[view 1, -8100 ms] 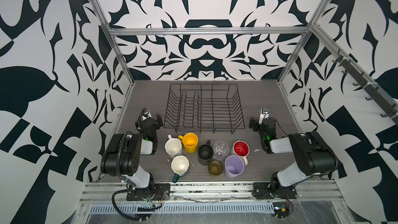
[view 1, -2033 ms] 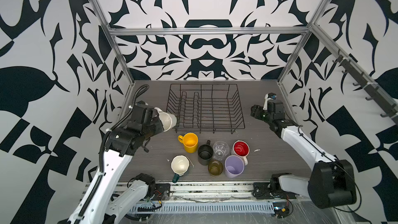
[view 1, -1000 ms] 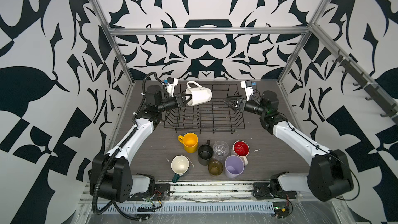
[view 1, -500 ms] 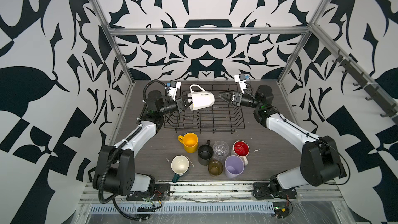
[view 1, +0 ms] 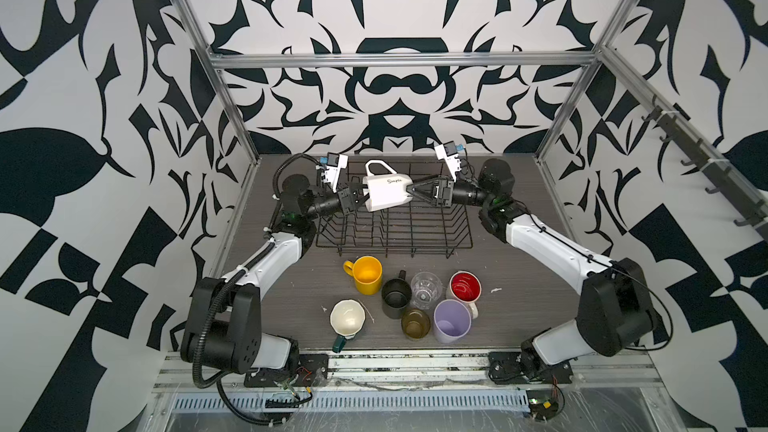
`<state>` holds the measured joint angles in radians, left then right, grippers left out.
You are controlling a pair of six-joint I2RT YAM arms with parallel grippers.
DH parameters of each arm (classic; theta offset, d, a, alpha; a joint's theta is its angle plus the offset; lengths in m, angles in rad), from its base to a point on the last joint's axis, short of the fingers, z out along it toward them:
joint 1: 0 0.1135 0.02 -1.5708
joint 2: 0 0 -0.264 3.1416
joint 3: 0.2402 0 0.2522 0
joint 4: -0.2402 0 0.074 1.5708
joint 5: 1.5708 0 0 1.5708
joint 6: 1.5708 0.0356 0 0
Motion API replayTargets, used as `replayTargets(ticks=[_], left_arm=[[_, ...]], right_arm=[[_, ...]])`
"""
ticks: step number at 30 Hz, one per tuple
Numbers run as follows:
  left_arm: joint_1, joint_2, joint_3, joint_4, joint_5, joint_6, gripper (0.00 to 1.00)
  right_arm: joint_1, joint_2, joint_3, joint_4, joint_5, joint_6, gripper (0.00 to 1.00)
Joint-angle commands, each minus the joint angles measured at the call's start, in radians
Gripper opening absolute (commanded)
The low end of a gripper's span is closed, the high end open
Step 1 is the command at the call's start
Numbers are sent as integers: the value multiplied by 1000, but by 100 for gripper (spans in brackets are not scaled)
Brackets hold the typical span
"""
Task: Load the cups into the dish rack
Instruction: 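Carry the white mug above the rack while the right gripper reaches toward it, then close the right gripper on the white mug's body beside the left gripper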
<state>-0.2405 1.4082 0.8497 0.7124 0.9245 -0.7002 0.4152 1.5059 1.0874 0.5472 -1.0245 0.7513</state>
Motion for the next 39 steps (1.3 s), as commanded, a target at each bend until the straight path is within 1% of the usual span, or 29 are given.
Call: replayTargets(ticks=[1,7,10,11,12,13,14,22,25,32,36,39], left_arm=[[-8,-9,5,113,42,-25,0],[-17,-9,8,122,71,-33,0],[-24,-6,12,122,84,-33,0],[-25,-4,13,122,88,-35,0],[-27,-4,15,122,90,-36,0],[-27,-4,16,122,91,-36,0],[-29,-5,16,122,91,-36,0],[-36,-12,22,124,110,-39,0],[-37,-11,25,124,112,-39,0],[-41,-8,34,132,112,-48,0],[-41,0,43,154,120,-76,0],[-41,16,51,209,132,-128,0]], right_arm=[[21,5,55,-7,2,-36,78],[39,27,80,-45,12,-56,78],[45,33,85,-55,21,-59,81],[45,33,87,-63,30,-63,83],[45,32,90,-79,40,-71,89],[45,30,92,-97,47,-84,99],[45,28,94,-111,53,-93,99],[45,25,100,-150,73,-118,100],[46,30,104,-151,71,-114,98],[67,37,111,-148,24,-117,99],[76,36,108,-150,11,-128,98],[83,36,106,-151,-8,-137,97]])
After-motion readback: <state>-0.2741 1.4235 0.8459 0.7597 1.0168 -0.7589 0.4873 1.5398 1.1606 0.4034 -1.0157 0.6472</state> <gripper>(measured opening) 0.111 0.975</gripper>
